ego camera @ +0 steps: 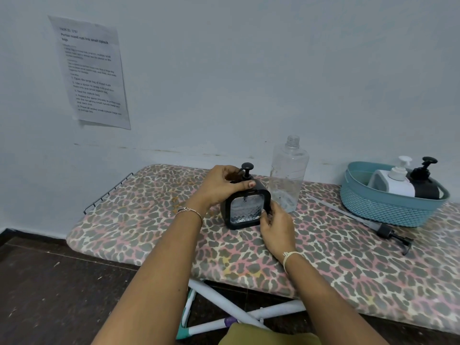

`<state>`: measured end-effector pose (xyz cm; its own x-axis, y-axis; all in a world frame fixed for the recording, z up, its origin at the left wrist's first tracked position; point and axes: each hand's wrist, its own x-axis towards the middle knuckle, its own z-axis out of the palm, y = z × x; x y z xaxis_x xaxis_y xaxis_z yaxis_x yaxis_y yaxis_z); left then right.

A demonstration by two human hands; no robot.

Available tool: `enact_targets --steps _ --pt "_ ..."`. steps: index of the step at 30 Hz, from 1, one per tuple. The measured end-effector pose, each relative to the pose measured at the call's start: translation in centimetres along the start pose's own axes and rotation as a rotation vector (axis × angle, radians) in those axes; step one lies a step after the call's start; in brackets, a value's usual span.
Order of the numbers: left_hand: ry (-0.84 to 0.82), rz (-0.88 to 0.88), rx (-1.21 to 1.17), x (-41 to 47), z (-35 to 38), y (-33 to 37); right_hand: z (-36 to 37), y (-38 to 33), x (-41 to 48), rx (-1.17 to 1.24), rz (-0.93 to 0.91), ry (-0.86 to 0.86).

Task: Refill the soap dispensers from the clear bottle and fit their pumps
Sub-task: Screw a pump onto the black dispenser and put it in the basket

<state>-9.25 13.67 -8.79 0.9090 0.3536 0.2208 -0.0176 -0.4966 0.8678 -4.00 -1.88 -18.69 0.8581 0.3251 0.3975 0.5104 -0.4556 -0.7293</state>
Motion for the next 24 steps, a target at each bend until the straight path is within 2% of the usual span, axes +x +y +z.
enact_targets --steps 4,8,11,14,16,19,24 --pt "0.141 -0.061 0.003 -0.6 1.2 0.1 0.0 -0.1 0.1 0.033 0.038 0.003" --pt "0.301 -0.04 0.109 -1.3 2.7 0.7 -0.7 -0.8 -0.4 0.184 0.051 0.056" --pt "0.426 -0.052 0.206 -1.9 3.9 1.2 -1.2 -1.4 -1.1 0.251 -0.062 0.051" --pt "0.525 -0.084 0.266 -2.2 4.9 1.8 -1.3 -1.6 -1.6 0.211 -0.24 -0.014" --pt "0.551 -0.105 0.268 -2.2 5.2 2.0 -1.4 -1.9 -1.6 0.17 -0.268 -0.046" --pt "0.559 -0.126 0.28 -2.2 5.4 2.3 -1.5 -2.4 -1.6 0.172 -0.216 -0.076" --pt "0.588 -0.125 0.315 -2.3 5.8 2.6 -1.0 -2.4 -1.2 0.135 -0.172 -0.041"
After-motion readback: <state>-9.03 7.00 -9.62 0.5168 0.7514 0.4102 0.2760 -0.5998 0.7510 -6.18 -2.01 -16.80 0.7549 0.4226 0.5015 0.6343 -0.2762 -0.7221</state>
